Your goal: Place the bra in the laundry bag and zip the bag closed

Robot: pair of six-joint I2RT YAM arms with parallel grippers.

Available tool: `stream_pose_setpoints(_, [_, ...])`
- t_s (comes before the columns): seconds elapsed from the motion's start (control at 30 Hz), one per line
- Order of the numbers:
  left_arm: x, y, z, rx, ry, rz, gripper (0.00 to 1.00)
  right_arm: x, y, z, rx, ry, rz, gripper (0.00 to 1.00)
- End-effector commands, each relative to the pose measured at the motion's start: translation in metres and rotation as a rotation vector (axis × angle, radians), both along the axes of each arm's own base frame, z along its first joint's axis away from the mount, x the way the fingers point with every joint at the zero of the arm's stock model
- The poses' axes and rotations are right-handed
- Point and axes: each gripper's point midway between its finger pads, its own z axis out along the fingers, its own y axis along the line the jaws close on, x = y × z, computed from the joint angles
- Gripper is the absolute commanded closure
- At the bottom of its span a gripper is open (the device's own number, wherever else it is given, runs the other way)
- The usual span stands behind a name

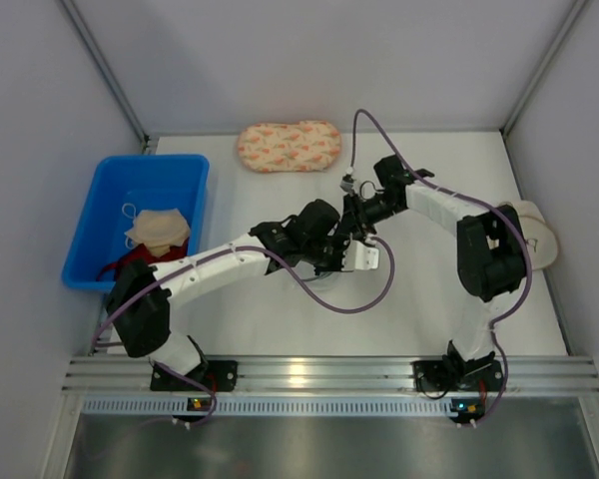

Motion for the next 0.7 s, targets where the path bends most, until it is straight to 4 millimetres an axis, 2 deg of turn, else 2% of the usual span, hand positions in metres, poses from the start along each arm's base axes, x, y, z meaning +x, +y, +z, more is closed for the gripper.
stream_pose_setpoints(0.0, [0.009, -0.009, 0.023, -0.060, -0.042, 0.003, 1.00, -0.008, 0.012, 0.011, 0.040, -0.050, 0.052, 0.71])
stream_pose_setpoints(0.03, [0.006, -0.009, 0.022, -0.060, -0.036, -0.002, 1.00, -0.005, 0.013, 0.012, 0.037, -0.055, 0.050, 0.79])
stream_pose_setpoints(0.07, [0.004, -0.007, 0.022, -0.065, -0.031, -0.006, 1.00, -0.003, 0.012, 0.012, 0.034, -0.071, 0.055, 0.91])
stream_pose_setpoints(0.13, [-0.008, -0.005, 0.019, -0.074, 0.002, -0.035, 1.00, 0.003, 0.012, 0.012, 0.024, -0.084, 0.060, 1.00])
stream_pose_setpoints(0.37, [-0.049, 0.013, 0.009, -0.047, 0.095, -0.102, 1.00, 0.039, 0.007, 0.011, 0.013, -0.133, 0.026, 1.00])
stream_pose_setpoints(0.5, [-0.058, 0.017, 0.012, -0.047, 0.125, -0.094, 1.00, 0.050, 0.010, 0.009, 0.018, -0.145, 0.027, 1.00])
stream_pose_setpoints(0.67, [-0.055, 0.012, 0.017, -0.046, 0.153, -0.074, 1.00, 0.072, 0.016, 0.020, 0.013, -0.208, -0.002, 1.00])
